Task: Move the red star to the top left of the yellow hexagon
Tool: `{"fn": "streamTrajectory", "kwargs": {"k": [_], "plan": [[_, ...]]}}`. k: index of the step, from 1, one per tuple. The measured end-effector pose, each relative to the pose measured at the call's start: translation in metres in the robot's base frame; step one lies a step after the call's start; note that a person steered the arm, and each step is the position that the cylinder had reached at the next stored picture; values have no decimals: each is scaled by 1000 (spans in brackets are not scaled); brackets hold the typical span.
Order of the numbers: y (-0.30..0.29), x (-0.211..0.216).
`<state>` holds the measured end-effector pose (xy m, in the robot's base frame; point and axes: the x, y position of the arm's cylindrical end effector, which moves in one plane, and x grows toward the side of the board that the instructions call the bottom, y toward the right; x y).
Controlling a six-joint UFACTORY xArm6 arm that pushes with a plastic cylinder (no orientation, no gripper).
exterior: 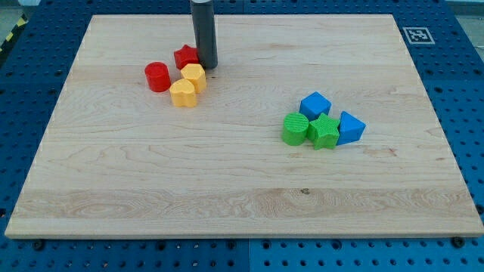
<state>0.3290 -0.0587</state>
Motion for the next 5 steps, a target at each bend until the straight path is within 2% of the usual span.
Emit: {"fn": "streamTrajectory", "kwargs": {"k": [1,2,3,5], "plan": [[31,-32],[9,-44],[-38,-44],[-55,-26]]}}
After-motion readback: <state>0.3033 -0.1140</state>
